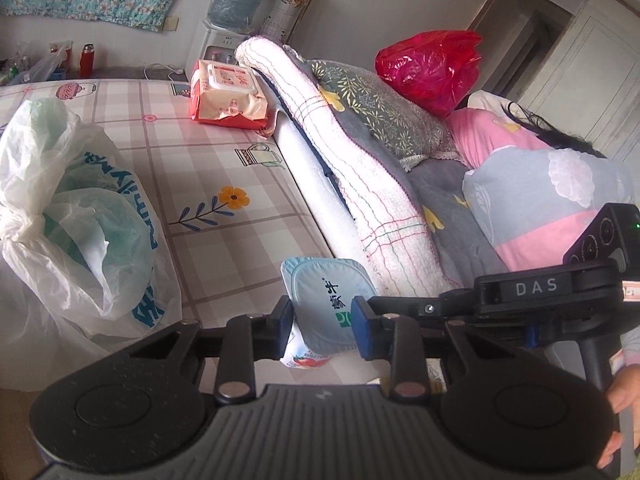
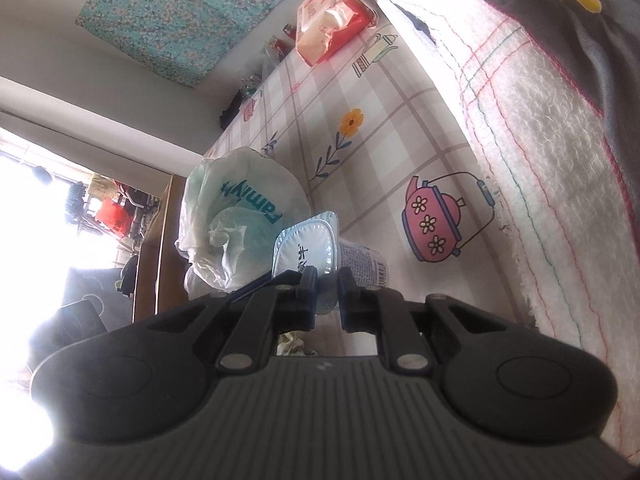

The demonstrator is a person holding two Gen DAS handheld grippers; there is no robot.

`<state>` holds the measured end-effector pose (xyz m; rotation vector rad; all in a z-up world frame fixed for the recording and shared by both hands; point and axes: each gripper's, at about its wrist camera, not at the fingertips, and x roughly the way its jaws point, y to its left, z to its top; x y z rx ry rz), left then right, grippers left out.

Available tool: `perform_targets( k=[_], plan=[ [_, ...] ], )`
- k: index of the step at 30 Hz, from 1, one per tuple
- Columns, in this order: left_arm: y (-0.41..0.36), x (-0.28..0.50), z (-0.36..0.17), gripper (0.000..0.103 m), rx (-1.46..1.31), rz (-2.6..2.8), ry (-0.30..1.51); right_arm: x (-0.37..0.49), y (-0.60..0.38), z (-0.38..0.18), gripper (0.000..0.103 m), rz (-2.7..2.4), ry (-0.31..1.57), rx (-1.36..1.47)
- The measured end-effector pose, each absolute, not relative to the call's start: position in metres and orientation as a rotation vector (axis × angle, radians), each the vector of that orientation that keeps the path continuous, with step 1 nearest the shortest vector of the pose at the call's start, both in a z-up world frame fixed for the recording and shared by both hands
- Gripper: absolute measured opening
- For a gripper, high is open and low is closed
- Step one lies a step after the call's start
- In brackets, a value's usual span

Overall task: Organize soft objects
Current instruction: 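Grasp the white yogurt cup with the right tool and lift it, then carry the yogurt cup over the cardboard box and open the right tool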

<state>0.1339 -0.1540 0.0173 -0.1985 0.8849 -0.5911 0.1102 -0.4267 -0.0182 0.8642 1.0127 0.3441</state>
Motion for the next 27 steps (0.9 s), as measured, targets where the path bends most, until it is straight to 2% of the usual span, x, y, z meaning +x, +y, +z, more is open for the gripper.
perform_targets(
  k=[9,17,22,27],
  plan=[
    [-0.089,0.1,0.08,0.033,-0.249,-0.48,0.698,0.115,-0.381,0.042,0.011,0.484,0.921,0.802],
    [0.012,0.058,0.123,0.034,-0.285,-0.233,0.569,0.14,-0.276,0.093,0.012,0.747,0.904,0.705],
    [0.068,0.041,0.122,0.034,-0.329,-0.089,0.592,0.155,-0.19,0.103,0.013,0.904,0.965,0.625],
    [0.11,0.037,0.097,0.034,-0.435,-0.033,0.692,0.158,-0.121,0.094,0.014,0.951,1.094,0.483]
  ],
)
